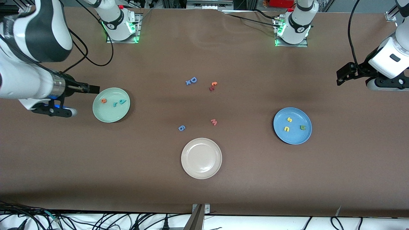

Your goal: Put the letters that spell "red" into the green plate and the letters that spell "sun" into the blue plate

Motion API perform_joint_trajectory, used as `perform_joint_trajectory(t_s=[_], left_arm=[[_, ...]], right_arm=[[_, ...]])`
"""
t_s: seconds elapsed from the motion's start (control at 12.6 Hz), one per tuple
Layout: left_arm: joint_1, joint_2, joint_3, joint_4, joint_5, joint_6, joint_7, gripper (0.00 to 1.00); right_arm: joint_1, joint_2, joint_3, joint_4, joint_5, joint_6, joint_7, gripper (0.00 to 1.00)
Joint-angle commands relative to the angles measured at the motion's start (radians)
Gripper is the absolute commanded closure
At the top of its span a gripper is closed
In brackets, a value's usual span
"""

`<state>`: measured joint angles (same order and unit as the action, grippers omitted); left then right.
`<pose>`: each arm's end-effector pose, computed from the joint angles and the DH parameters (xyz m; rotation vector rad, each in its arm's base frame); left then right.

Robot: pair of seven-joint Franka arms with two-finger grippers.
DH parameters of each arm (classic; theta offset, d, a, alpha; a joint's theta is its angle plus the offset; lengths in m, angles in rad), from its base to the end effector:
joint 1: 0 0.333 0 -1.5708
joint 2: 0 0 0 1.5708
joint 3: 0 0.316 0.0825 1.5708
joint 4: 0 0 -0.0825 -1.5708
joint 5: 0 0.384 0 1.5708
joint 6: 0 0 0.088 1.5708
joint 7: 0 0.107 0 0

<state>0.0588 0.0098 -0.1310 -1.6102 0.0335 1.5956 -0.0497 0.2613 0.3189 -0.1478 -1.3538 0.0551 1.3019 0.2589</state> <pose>0.5574 -0.0364 0.6027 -3.1076 0.0369 0.0347 0.6041 0.0891 0.5202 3.0238 -0.2149 -0.5559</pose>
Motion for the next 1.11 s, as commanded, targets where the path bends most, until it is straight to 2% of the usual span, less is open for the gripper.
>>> perform_joint_trajectory(t_s=[0.0,0.08,0.16,0.32,0.4,0.56,0.71,0.79,0.87,1.03], left_arm=[[-0.011,0.019,0.007,0.038,-0.026,-0.028,0.011,0.00],[-0.008,0.016,0.007,0.038,-0.026,-0.034,0.014,0.00],[-0.008,0.013,0.007,0.038,-0.026,-0.060,0.016,0.00],[-0.004,0.012,0.008,0.041,-0.040,-0.068,0.011,0.00],[-0.002,0.012,0.008,0.041,-0.040,-0.068,0.014,0.00],[0.001,0.007,0.013,0.042,-0.040,-0.100,0.021,0.00],[0.003,0.007,0.014,0.043,-0.038,-0.112,0.024,0.00],[0.003,0.007,0.014,0.044,-0.038,-0.112,0.022,0.00],[0.003,0.009,0.014,0.046,-0.040,-0.112,0.022,0.00],[0.001,0.013,0.014,0.070,-0.040,-0.112,0.019,0.00]], right_arm=[[-0.004,-0.032,0.001,0.061,-0.029,-0.055,-0.018,0.01],[-0.014,-0.044,0.002,0.058,-0.029,-0.050,-0.030,0.01],[-0.072,-0.050,0.034,0.055,-0.029,-0.040,-0.056,0.01],[-0.218,-0.081,0.179,0.016,-0.038,0.015,-0.064,0.01],[-0.226,-0.127,0.195,-0.045,-0.056,0.086,-0.064,0.01],[-0.226,-0.226,0.195,-0.198,-0.061,0.257,-0.072,0.01],[-0.220,-0.233,0.192,-0.199,-0.081,0.301,-0.089,0.00],[-0.211,-0.233,0.194,-0.194,-0.137,0.316,-0.084,0.01],[-0.209,-0.233,0.194,-0.191,-0.158,0.321,-0.079,0.01],[-0.209,-0.228,0.192,-0.188,-0.137,0.323,-0.070,0.00]])
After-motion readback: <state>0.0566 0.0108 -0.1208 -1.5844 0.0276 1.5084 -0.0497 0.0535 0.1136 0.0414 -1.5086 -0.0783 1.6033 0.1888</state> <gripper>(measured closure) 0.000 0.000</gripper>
